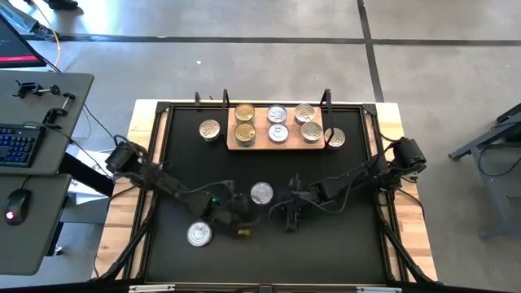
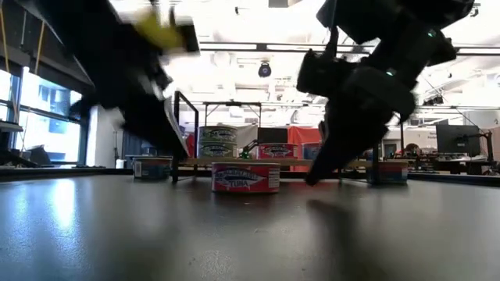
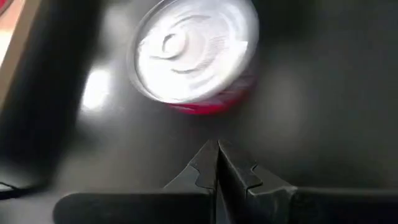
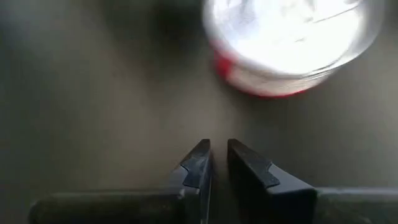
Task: Stack canned seafood by type on shelf
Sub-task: Stack the red tuna can on top of the red tuna can
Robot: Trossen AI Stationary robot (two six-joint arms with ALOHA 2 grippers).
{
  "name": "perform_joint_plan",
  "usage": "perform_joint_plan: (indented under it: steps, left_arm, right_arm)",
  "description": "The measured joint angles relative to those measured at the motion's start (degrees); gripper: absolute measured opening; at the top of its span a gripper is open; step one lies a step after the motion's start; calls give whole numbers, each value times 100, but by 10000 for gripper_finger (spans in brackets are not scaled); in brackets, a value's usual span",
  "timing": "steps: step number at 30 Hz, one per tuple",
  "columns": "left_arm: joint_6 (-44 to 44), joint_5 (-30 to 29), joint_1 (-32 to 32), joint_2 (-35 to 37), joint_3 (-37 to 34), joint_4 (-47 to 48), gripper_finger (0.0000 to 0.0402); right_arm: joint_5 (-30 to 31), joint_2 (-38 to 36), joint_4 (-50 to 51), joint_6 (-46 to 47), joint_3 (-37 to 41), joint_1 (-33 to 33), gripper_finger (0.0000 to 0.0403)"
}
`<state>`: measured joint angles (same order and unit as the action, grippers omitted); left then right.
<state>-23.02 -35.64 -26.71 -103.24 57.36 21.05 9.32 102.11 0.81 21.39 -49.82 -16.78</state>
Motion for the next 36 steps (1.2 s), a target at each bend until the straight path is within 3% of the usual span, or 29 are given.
perform_joint_plan:
  steps: [3, 5, 11, 16, 21, 25, 28, 32, 34, 36]
  left_arm:
    - [231, -384, 221, -146, -188, -469, 0]
    - [57, -747, 265, -153, -185, -457, 0]
    - [747, -846, 37, 47, -192, -403, 1]
    - [2485, -76, 42, 41, -192, -1322, 34]
    - [3390, 437, 432, -126, -189, -1542, 93]
    - [3832, 1126, 726, -359, -167, -1641, 116]
    - [3745, 1120, 825, -488, -159, -1838, 104]
    - [3730, 1183, 851, -527, -170, -2238, 38]
    - [3748, 1264, 855, -539, -174, -2444, 11]
    - [3652, 1399, 890, -546, -181, -2632, 11]
  right_arm:
    - [74, 150, -218, -240, 2, -125, 44]
    - [558, 163, -86, -192, 0, -250, 43]
    - [1595, 65, 839, 648, 0, -743, 31]
    - [1878, 65, 1012, 963, 0, -1180, 21]
    - [2031, 65, 795, 824, 2, -1463, 21]
    - [2000, 63, 671, 440, 2, -1517, 21]
    - [1985, 63, 498, 21, 2, -1515, 21]
    - [1758, 63, 49, -719, 2, -1515, 27]
    - [1516, 63, -176, -1022, 2, -1509, 43]
    - [1431, 63, -319, -1281, 2, -1482, 69]
